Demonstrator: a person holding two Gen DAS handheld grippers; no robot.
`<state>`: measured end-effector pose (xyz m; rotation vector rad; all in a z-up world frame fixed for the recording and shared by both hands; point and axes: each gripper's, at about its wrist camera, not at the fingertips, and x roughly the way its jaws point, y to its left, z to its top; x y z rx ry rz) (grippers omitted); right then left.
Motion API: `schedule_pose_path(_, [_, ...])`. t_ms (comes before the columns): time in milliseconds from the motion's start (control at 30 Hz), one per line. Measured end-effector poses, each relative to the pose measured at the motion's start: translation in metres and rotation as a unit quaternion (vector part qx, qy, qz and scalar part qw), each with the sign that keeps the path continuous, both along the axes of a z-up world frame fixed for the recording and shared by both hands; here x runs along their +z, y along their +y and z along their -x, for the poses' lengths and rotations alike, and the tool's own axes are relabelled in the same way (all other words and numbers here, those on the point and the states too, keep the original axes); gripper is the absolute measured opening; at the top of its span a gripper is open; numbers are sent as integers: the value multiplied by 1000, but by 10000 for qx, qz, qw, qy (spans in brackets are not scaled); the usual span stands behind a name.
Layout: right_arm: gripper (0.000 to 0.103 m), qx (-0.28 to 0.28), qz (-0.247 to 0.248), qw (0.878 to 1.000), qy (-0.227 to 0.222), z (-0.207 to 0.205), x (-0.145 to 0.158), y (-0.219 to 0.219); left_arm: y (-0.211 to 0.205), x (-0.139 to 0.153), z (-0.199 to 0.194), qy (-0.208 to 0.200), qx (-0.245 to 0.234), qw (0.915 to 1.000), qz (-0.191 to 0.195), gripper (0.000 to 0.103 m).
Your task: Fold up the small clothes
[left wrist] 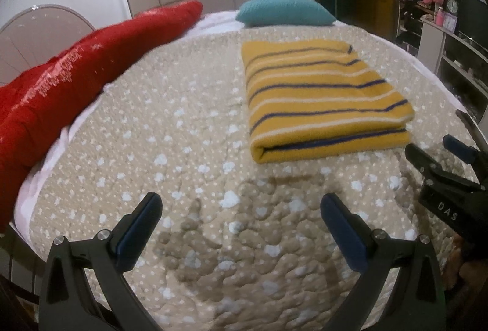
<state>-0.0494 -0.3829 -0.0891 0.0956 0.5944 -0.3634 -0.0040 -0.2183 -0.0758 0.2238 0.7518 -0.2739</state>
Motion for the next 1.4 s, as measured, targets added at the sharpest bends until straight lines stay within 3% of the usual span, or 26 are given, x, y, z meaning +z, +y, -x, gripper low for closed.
schedule_pose_path(267, [85,-98,-1,9999,-113,4,4,-4,-2,5,4,-137,-67,9999,-8,103])
schedule_pose_path(1400, [87,-132,59,9998,-165,5,5,-3,4,-20,-11,486,-65,9987,124,103])
